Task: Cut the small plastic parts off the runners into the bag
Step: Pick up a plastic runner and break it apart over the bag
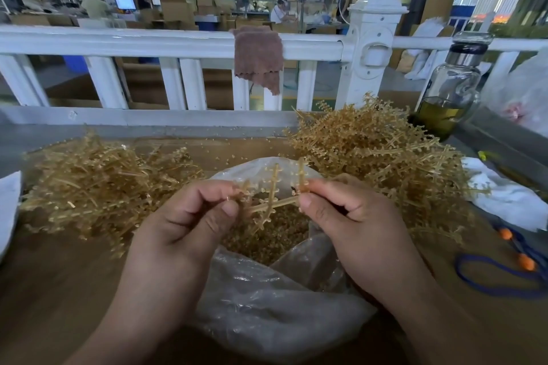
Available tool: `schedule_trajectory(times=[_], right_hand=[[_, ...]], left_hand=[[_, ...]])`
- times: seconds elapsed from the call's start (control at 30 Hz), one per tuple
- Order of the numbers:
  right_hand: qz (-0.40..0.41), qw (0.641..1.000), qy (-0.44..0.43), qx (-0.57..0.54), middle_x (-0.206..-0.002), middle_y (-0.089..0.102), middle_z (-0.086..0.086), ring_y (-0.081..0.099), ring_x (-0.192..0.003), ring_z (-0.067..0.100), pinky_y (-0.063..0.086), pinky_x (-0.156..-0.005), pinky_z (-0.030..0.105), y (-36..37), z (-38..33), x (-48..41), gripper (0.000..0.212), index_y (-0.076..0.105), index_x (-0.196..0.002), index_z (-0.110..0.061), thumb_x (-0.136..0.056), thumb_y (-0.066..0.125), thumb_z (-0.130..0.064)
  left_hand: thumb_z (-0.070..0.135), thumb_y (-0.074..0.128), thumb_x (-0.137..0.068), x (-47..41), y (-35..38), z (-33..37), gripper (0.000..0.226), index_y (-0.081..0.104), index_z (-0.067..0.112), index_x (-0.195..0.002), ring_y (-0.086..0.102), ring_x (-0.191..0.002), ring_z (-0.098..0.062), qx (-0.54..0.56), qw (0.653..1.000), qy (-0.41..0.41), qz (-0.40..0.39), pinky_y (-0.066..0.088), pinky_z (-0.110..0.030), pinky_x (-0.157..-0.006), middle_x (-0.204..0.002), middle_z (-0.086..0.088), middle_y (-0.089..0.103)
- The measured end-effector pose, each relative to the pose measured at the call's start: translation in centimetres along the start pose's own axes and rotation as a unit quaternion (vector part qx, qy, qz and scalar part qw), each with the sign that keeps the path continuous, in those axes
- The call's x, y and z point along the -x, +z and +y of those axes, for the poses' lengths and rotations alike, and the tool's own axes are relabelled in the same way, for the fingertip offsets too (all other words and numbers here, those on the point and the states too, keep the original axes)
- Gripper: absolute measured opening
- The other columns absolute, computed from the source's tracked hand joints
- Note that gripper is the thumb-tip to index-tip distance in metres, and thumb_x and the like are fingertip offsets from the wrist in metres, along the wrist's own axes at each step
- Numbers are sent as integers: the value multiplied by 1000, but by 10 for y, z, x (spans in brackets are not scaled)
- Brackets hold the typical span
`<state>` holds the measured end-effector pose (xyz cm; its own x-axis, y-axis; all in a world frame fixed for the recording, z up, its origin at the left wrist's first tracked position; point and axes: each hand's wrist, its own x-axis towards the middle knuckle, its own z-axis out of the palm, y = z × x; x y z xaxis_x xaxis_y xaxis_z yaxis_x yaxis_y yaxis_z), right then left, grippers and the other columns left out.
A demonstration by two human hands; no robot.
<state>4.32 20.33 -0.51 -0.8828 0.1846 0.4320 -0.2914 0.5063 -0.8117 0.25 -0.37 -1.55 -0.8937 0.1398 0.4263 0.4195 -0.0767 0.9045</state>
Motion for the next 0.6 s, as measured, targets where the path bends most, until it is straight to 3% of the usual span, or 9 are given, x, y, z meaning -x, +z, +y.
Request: schedule_trajectory(times=[0.07,0.13,0.23,0.37,0.43,0.5,0.6], right_hand=[[-26,998,7,-52,-82,71,-18,66,-69,-1,50,-61,14,-2,-4,0,25,65,-103,-61,-94,65,-38],[-47,983,51,-171,-76,73,1,65,-56,14,51,-49,27,-2,-8,0,17,77,-92,-35,-95,63,-26],[-64,921,125,-362,-89,74,16,72,-68,29,54,-48,31,-2,-10,-2,16,78,-94,-20,-85,69,-30],[-71,911,140,-383,-93,74,15,74,-77,34,57,-53,31,2,-8,-2,18,76,-95,-20,-77,78,-20],[-55,908,135,-393,-92,73,15,74,-74,34,57,-53,32,6,-6,-2,19,75,-95,-20,-79,73,-9],[-42,907,125,-400,-91,73,15,73,-73,32,57,-54,33,9,-5,-2,26,72,-100,-21,-81,70,-5],[-32,909,123,-397,-92,74,13,75,-75,32,58,-57,34,11,-6,-3,38,67,-112,-25,-80,71,-6]], left_hand=[[41,69,-87,1,0,2,14,73,33,-98,72,-91,-12,-83,994,70,-6,53,-13,-81,-98,4,76],[35,62,-92,2,2,0,12,71,33,-100,70,-97,-10,-109,984,137,-23,52,-15,-85,-104,5,74],[25,61,-96,1,2,-3,11,69,29,-102,67,-112,-20,-128,969,209,-39,52,-24,-91,-114,3,71],[25,63,-94,-1,2,-8,17,65,37,-106,56,-128,-22,-187,945,267,-21,45,-18,-99,-132,0,60],[38,66,-89,-1,1,-9,26,59,47,-112,55,-131,-17,-180,961,208,12,47,-25,-100,-138,6,56],[51,74,-79,1,1,-9,44,55,49,-119,62,-122,-8,-128,987,88,51,52,-31,-93,-135,13,60],[39,86,-74,-1,6,-3,59,58,30,-125,76,-90,-13,22,994,-78,77,60,-22,-66,-112,3,73]])
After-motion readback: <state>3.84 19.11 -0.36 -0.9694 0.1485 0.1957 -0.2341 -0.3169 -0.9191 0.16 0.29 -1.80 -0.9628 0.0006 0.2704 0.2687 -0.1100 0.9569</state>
